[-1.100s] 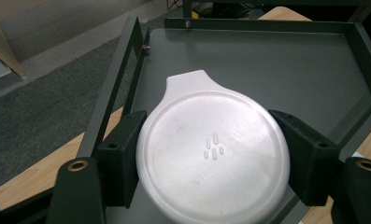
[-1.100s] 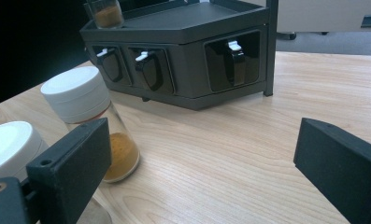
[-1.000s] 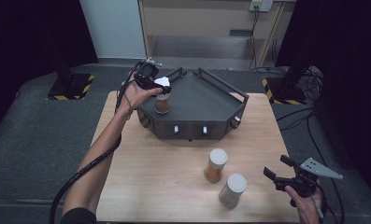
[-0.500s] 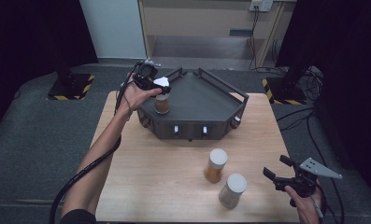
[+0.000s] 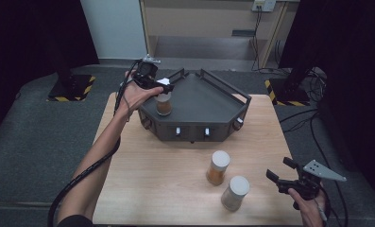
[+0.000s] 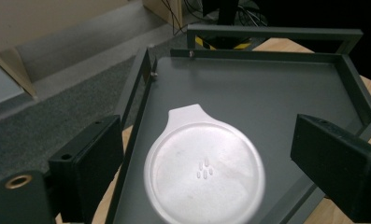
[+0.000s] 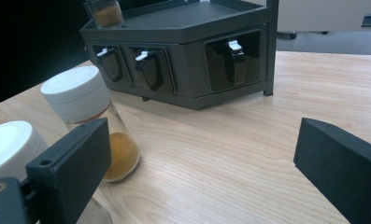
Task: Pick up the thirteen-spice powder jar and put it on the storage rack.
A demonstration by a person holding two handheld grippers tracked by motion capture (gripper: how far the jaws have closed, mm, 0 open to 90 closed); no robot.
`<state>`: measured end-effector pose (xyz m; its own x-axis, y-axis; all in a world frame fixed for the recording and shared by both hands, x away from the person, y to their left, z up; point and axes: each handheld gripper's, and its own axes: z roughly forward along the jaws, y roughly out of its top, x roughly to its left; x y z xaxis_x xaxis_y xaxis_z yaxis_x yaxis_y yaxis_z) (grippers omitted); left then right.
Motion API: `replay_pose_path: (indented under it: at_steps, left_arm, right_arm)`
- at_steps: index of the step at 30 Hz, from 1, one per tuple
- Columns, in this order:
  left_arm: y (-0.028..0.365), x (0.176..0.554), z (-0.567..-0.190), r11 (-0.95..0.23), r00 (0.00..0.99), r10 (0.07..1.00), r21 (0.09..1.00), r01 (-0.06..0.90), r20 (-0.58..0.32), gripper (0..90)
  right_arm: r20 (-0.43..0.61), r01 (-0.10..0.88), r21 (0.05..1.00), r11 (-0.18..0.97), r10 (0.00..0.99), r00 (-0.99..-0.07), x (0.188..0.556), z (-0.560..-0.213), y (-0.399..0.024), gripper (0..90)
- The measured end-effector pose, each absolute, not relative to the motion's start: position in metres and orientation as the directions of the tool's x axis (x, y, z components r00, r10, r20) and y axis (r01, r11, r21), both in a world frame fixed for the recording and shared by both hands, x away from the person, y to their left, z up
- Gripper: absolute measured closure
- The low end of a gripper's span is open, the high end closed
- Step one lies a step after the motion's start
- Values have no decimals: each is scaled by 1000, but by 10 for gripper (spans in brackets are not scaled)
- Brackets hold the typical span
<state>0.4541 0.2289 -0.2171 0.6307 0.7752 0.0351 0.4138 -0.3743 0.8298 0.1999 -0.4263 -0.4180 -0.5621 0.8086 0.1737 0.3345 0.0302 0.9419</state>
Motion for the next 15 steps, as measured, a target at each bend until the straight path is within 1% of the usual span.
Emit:
replay_pose_path:
  at_steps: [8,15]
  left_arm:
    - [241,424,-205,-345,671,740,883,318,47,70]
    - [249,398,-205,-322,711,701,915,243,58,53]
  right_arm:
    - [172,334,942,32,809,-562,200,-418,-426,48]
    - [169,335,942,36,810,-562,200,-417,-425,48]
